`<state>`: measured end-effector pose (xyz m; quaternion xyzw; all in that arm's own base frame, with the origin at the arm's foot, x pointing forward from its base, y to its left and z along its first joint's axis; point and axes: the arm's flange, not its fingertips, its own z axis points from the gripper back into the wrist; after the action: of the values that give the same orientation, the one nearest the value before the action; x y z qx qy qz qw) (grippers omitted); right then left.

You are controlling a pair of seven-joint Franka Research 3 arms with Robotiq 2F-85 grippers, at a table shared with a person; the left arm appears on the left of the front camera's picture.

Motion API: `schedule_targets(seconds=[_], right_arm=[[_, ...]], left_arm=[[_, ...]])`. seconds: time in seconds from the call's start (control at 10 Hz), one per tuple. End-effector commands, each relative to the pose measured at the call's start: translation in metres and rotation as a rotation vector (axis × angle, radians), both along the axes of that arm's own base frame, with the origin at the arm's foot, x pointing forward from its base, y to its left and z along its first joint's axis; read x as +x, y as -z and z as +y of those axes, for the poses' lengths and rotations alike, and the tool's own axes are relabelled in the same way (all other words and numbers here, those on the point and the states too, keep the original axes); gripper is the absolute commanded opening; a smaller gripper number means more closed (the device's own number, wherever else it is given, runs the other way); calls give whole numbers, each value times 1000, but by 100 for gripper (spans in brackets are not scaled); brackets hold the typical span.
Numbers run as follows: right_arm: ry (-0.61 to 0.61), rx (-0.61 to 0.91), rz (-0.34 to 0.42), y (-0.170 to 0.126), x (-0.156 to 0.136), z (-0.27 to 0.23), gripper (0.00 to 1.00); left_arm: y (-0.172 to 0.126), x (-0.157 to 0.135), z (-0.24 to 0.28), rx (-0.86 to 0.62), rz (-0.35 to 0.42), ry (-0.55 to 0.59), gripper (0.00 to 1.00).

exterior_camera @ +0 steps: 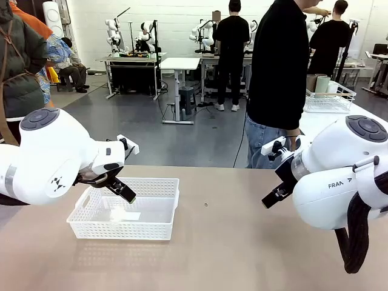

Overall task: Clean and organize the cups into the basket.
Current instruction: Pick up the Organizing basket and move it to the center of the table, then pick up the Reusable plastic cup from the right side of the table and place it inside the Organizing basket.

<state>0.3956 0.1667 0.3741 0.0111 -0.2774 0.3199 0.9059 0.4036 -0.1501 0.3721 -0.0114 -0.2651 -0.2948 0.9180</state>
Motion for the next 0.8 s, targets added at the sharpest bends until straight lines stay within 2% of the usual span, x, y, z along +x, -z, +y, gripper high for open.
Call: schedule_targets(seconds=[0.0,0.7], right_arm=[[0,0,0,0,0,0,100],[0,0,0,0,0,0,100]], left_arm=[[0,0,0,0,0,0,100],[0,0,0,0,0,0,100]])
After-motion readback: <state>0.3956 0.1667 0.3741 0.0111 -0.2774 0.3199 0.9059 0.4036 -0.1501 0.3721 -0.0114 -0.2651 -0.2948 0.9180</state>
